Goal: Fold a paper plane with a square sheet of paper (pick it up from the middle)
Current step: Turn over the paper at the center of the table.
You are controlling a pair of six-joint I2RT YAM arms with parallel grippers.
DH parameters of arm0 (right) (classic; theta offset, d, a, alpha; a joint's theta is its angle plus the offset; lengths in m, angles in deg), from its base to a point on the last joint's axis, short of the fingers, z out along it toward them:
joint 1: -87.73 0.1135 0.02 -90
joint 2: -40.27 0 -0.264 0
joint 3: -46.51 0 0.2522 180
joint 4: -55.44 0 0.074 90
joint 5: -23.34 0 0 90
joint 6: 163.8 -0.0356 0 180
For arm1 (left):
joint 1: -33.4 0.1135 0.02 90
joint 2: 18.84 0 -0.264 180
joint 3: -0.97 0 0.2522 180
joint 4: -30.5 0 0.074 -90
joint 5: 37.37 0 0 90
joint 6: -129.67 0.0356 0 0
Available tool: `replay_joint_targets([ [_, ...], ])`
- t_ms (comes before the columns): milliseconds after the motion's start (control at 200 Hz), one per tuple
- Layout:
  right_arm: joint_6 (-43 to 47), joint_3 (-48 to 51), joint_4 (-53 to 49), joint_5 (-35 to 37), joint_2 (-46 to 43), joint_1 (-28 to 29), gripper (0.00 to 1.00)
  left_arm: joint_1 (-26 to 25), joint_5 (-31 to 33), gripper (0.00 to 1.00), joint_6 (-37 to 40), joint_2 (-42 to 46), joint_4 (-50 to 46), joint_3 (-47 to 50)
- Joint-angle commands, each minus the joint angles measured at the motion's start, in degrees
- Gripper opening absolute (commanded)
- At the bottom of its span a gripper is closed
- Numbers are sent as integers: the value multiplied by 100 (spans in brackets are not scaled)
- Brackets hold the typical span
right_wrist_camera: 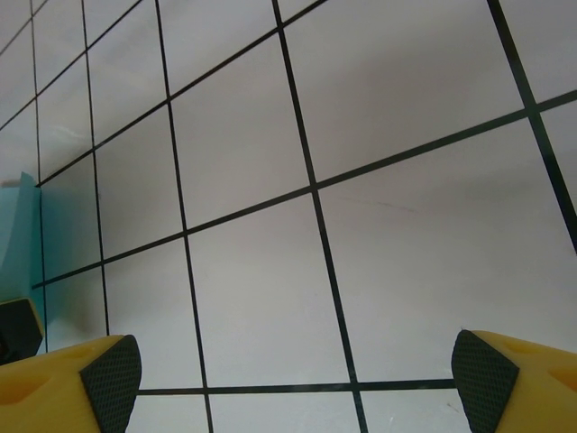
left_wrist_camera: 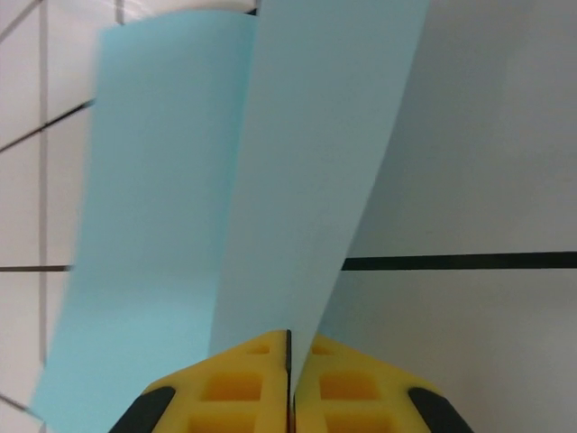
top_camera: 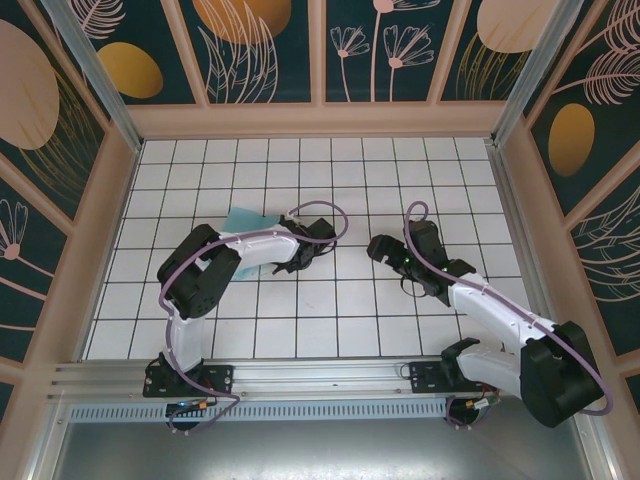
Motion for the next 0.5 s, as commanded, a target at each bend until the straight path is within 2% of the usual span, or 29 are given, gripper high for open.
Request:
replay_joint_targets([
  [0,-77,87,-84,37,-69,-76,92,-24,-542,12,87,226,358,107],
  [160,-98,84,-62,-9,-37,-79,92,-27,-940,15,132,345,614,187],
  [245,-107,81,-61,-29,-31,-86,91,-34,-1168,20,153,421,718,196],
  [370,-119,72,-52,-75,-14,-103,92,-28,-1700,33,189,723,954,192],
  [495,-143,55,-34,-111,20,-112,91,-28,-2529,49,236,1330,1494,290],
])
